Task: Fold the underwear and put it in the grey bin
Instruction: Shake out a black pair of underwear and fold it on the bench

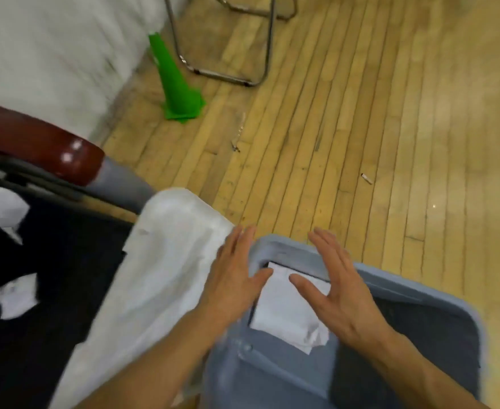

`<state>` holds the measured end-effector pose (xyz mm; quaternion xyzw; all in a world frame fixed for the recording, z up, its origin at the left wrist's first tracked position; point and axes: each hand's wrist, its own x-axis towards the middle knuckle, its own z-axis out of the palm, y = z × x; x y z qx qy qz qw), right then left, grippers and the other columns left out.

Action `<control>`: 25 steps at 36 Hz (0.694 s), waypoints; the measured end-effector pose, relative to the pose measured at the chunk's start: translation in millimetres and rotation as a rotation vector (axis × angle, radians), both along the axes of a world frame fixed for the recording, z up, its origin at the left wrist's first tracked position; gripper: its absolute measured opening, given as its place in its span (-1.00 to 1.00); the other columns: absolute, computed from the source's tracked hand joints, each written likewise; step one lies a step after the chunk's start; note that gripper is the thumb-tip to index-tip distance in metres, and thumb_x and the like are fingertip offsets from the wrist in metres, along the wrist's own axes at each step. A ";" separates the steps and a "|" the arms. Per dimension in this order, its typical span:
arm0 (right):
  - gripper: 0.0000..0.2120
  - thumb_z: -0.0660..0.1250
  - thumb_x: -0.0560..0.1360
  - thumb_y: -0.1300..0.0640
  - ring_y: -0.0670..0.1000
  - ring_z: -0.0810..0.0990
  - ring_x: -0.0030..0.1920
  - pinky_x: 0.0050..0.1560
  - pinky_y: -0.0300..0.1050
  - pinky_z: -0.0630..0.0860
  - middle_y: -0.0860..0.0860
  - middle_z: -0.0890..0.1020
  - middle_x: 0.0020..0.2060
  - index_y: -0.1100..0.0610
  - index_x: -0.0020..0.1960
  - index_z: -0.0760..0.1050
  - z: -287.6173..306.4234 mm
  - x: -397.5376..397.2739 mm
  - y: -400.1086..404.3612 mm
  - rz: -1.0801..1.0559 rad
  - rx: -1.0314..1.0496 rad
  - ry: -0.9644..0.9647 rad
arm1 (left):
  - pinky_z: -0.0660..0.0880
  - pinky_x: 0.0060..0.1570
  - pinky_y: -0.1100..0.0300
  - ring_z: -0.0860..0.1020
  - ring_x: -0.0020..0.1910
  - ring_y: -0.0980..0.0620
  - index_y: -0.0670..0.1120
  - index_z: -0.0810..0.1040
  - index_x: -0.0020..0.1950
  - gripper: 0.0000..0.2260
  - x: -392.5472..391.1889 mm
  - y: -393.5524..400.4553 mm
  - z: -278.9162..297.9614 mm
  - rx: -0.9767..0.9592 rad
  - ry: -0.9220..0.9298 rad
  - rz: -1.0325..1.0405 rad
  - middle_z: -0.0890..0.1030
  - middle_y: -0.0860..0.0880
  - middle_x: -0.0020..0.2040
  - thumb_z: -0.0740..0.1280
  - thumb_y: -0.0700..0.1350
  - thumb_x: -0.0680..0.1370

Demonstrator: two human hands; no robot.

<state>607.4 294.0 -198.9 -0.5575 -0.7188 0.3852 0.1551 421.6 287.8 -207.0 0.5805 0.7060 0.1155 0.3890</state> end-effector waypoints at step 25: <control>-0.44 0.27 0.53 -0.08 -0.20 0.54 0.01 0.07 -0.21 0.51 -0.20 0.53 0.03 -0.23 0.43 0.08 122.8 -511.3 -108.7 0.592 -0.199 0.003 | 0.49 0.02 -0.15 0.40 0.17 -0.15 -0.01 0.37 0.27 -0.29 -450.4 -217.8 116.4 0.223 0.566 0.690 0.46 -0.17 0.26 0.58 -0.24 0.19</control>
